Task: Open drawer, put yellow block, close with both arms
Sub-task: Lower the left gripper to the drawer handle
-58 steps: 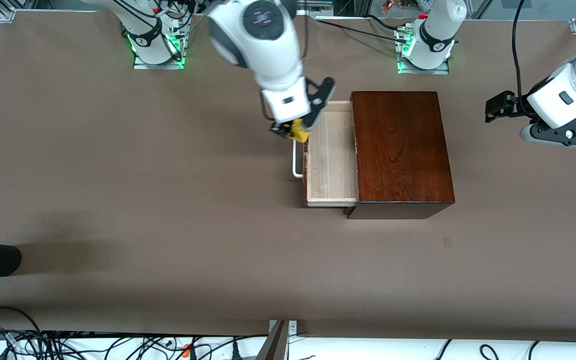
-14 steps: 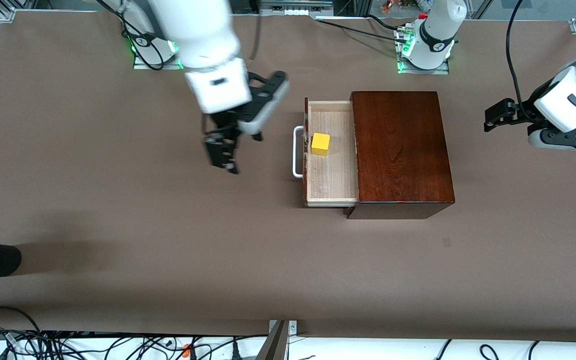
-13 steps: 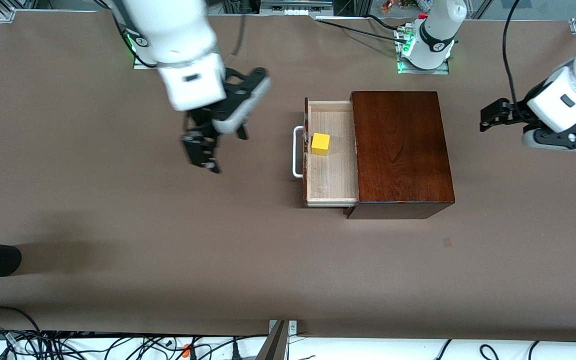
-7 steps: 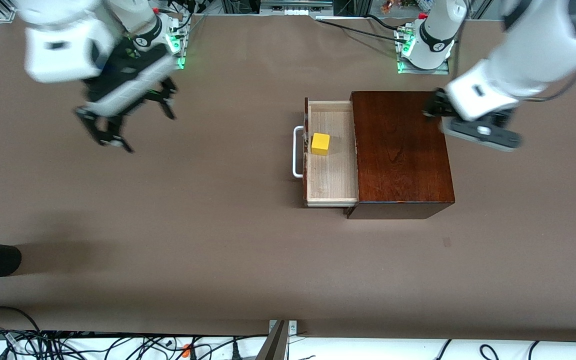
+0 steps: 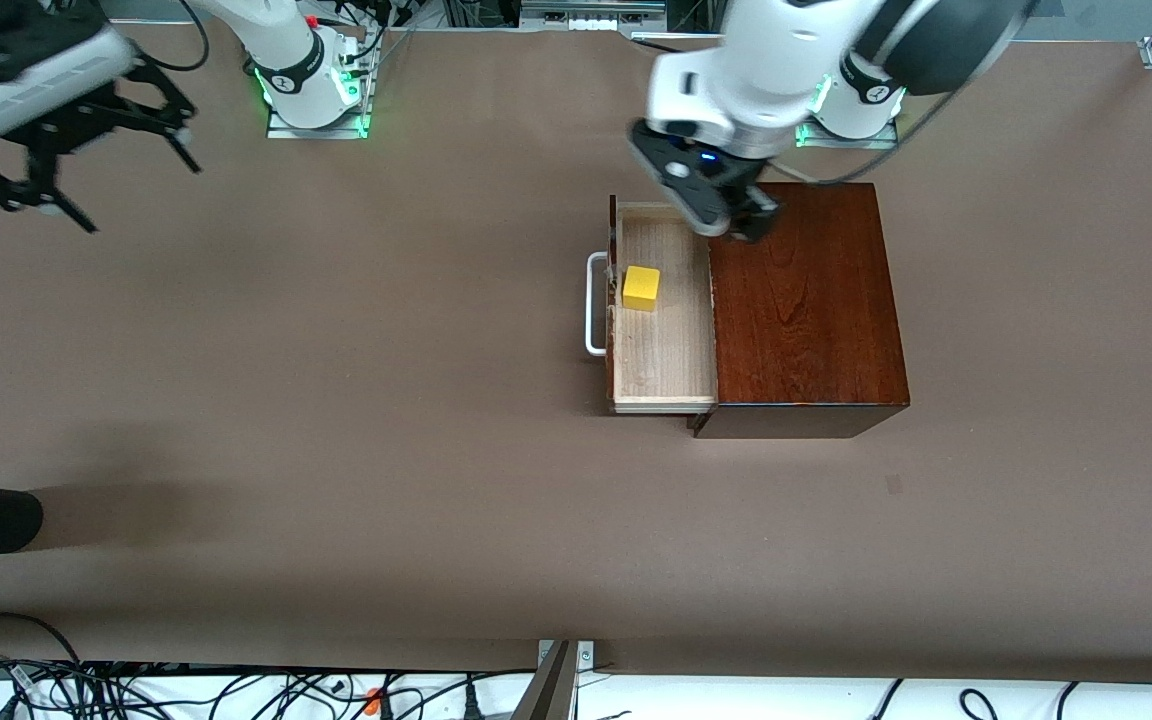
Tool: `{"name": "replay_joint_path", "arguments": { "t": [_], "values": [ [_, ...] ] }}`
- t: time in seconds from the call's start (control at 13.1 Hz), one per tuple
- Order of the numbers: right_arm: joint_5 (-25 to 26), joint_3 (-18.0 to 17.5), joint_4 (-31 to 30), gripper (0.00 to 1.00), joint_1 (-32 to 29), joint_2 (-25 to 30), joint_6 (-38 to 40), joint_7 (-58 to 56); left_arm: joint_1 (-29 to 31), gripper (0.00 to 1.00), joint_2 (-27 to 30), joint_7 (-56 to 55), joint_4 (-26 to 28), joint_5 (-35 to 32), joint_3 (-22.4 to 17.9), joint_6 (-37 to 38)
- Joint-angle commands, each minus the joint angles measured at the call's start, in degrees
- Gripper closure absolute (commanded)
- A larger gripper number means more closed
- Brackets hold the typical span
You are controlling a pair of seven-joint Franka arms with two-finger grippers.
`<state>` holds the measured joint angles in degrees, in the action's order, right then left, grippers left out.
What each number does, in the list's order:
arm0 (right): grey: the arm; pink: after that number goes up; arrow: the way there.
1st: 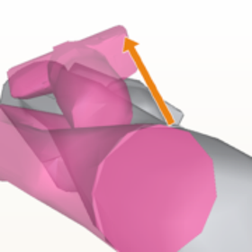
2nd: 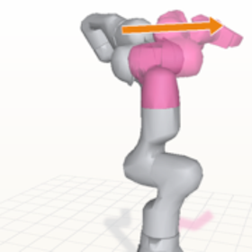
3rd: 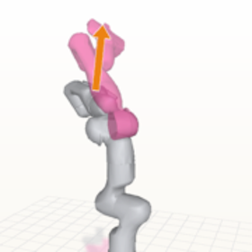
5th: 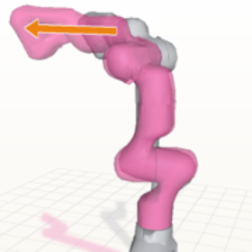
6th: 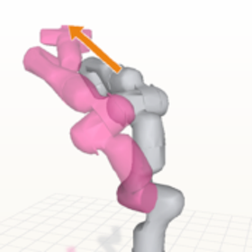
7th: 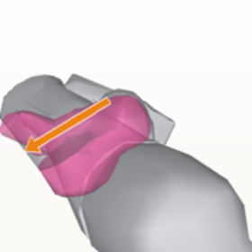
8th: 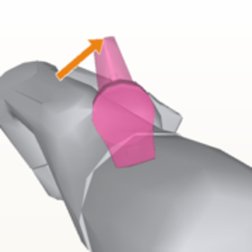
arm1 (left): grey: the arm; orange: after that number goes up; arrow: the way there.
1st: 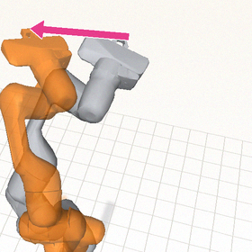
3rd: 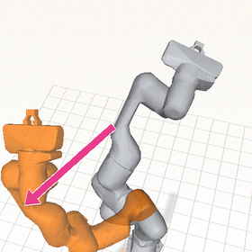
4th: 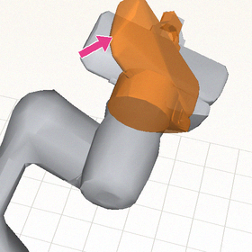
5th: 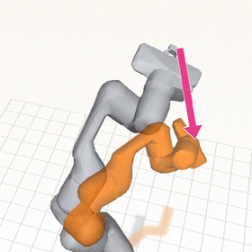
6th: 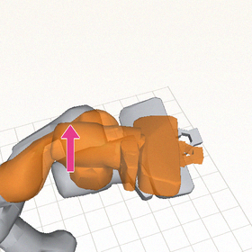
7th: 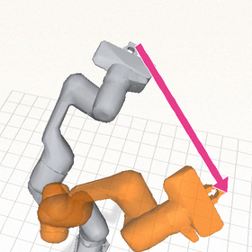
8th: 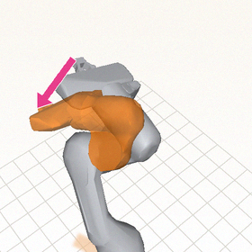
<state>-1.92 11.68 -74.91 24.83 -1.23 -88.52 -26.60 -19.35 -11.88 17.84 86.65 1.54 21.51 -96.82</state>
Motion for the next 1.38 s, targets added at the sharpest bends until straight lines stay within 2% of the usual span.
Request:
{"name": "replay_joint_path", "arguments": {
  "t": [0.0, 0.23, 0.38, 0.53, 0.92, 1.3],
  "values": [
    [-1.2, -4.4, -2.5, 0.0, -6.6, 1.8, 2.5, 4.6, -4.4, 0.0, -5.5, 10.3, -1.9, 0.6, -0.5, -5.6],
    [-1.3, -4.7, -4.6, 0.0, -10.0, 0.8, 3.4, 12.3, -6.3, 0.0, -10.8, 20.0, -1.9, 0.0, -0.4, -11.3],
    [-4.7, -4.4, -7.1, 0.0, -11.9, 1.1, 3.2, 14.3, -8.6, 0.0, -13.2, 24.3, -1.9, -4.8, -0.3, -13.5],
    [-4.7, -4.2, -7.4, 0.0, -11.9, 0.9, 3.7, 21.7, -10.6, 0.0, -15.8, 24.4, -1.9, -8.9, -0.4, -15.0],
    [-3.7, -4.1, -7.4, 0.0, -11.9, -0.3, 3.4, 27.5, -11.8, 0.0, -23.2, 22.9, -1.9, -15.3, -0.7, -18.9],
    [-2.4, -3.9, -6.7, 0.0, -12.1, -0.9, 2.7, 26.5, -11.7, 0.0, -23.6, 21.3, -1.9, -16.9, -0.9, -18.9]
  ]
}}
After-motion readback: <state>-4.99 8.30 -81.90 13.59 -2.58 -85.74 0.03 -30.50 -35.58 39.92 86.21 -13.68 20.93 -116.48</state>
